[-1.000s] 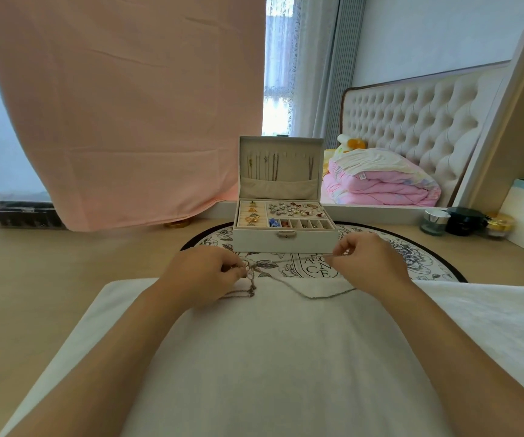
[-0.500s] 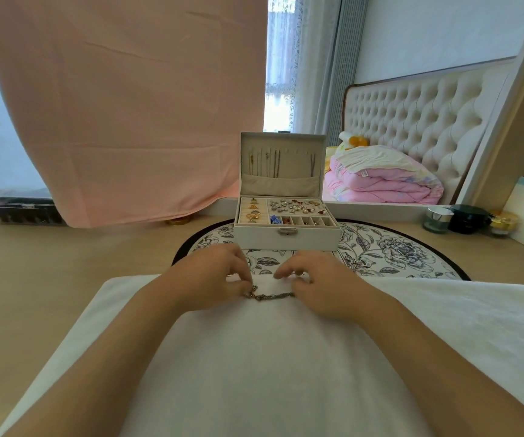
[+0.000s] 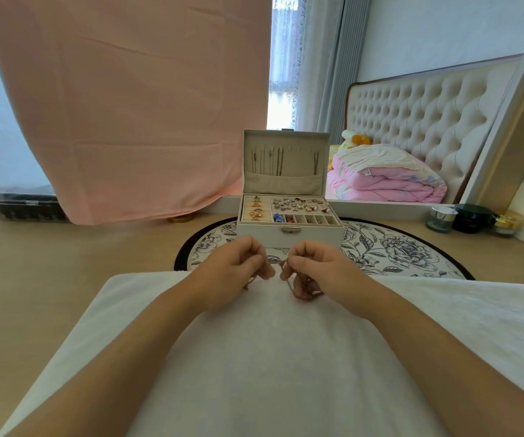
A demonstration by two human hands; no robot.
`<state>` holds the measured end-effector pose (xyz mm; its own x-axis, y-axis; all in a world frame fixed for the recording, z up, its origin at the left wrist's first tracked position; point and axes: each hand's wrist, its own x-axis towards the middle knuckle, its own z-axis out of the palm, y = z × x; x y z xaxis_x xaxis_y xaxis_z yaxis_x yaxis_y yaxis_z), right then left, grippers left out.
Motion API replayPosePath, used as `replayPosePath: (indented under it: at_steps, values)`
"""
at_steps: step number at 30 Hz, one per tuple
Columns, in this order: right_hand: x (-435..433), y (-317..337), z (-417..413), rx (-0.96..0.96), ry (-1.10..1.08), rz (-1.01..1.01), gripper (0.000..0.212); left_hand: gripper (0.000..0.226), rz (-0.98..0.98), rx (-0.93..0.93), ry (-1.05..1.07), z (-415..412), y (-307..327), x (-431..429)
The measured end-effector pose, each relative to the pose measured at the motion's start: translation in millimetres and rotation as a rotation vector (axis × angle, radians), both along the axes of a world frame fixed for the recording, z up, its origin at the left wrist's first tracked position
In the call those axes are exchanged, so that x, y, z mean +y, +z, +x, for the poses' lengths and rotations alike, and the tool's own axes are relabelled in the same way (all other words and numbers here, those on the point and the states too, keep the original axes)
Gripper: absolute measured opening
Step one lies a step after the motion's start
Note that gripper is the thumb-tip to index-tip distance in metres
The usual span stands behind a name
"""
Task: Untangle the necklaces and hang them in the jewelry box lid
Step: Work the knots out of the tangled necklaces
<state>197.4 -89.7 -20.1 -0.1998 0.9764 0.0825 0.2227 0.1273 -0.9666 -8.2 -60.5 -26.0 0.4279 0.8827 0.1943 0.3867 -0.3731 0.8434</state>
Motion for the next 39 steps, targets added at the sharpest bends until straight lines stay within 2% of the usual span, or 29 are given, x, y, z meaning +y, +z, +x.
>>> replayPosePath:
  at_steps: [3,12,21,23,27,29,31,36,39]
  values:
    - [-1,2,-1,0.011,0.020,0.019,0.015,0.016,-0.137,-0.191,-0.056,10,-1,-6]
    - [-2,5,0,-0.004,0.001,0.130,0.014,0.007,0.025,-0.103,-0.022,12,-4,-8]
    - [1,2,3,-0.093,-0.068,0.278,0.008,0.015,-0.084,-0.271,-0.026,18,-4,-12]
    - [-1,5,3,-0.119,-0.081,0.335,0.010,0.016,-0.092,-0.263,-0.023,18,-5,-12]
    - [1,2,6,-0.292,-0.178,0.418,0.020,0.018,-0.086,-0.307,-0.042,20,-5,-12]
    - [0,2,6,-0.285,-0.192,0.448,0.018,0.017,-0.089,-0.319,-0.045,19,-5,-12]
    - [0,4,5,-0.244,-0.189,0.412,0.014,0.016,-0.070,-0.294,-0.047,18,-6,-11]
    - [-1,5,4,-0.164,-0.173,0.150,0.004,0.012,0.080,-0.109,-0.002,16,-9,-11]
    - [-4,7,5,-0.168,-0.161,0.094,0.002,0.013,0.180,-0.019,0.016,17,-9,-13]
